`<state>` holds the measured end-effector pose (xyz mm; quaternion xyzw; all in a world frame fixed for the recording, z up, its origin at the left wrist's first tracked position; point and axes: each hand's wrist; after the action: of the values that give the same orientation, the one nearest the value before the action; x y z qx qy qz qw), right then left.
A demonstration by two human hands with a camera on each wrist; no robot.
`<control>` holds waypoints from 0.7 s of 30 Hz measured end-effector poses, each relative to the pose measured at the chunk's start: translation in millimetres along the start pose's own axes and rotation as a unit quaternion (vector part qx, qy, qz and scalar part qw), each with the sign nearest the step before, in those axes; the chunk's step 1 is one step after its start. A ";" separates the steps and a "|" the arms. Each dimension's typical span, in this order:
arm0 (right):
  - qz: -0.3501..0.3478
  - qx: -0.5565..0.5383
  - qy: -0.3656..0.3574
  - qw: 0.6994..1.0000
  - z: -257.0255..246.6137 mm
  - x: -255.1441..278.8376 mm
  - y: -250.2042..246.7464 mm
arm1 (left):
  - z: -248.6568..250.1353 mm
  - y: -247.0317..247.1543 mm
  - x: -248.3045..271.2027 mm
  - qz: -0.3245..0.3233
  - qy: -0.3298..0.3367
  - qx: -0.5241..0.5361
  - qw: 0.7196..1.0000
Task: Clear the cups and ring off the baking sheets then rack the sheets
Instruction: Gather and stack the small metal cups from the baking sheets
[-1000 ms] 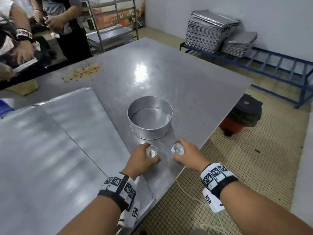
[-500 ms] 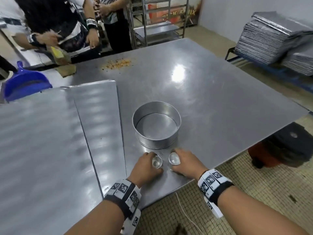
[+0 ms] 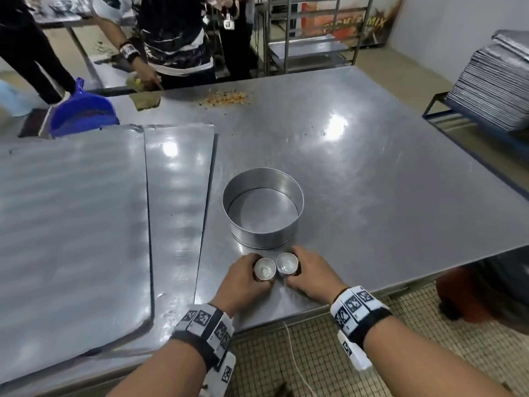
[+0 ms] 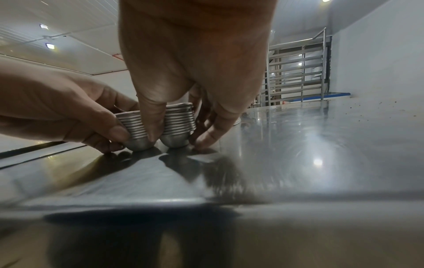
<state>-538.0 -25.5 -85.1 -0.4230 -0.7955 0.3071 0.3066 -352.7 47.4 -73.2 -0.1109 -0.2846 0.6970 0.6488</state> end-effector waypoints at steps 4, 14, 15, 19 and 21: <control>-0.005 -0.007 -0.007 1.000 3.0 -2.4 -2.2 | -0.6 3.8 -1.8 0.006 0.003 -0.004 1.000; 0.000 -0.040 0.008 0.999 8.0 -3.0 -1.8 | -14.7 6.3 -12.0 0.005 -0.007 -0.023 1.000; -0.005 -0.042 0.009 0.999 8.6 -3.6 -2.9 | -16.6 5.7 -14.0 -0.002 -0.009 -0.023 1.000; -0.063 -0.022 0.014 0.998 15.2 -7.0 -21.5 | -23.5 -13.3 -20.2 -0.074 -0.041 0.004 0.996; -0.033 -0.040 0.040 0.998 21.5 -14.0 -39.7 | -22.9 -31.3 -24.5 -0.066 -0.064 0.057 0.994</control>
<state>-566.9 -60.6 -72.1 -0.4206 -0.8076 0.2476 0.3311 -311.0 29.5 -80.2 -0.0101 -0.2922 0.6732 0.6792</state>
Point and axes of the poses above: each hand's wrist, its own x-axis away from the middle knuckle, its own y-axis out of the palm, z = x × y, and after that the axes turned 1 degree about z, right-handed
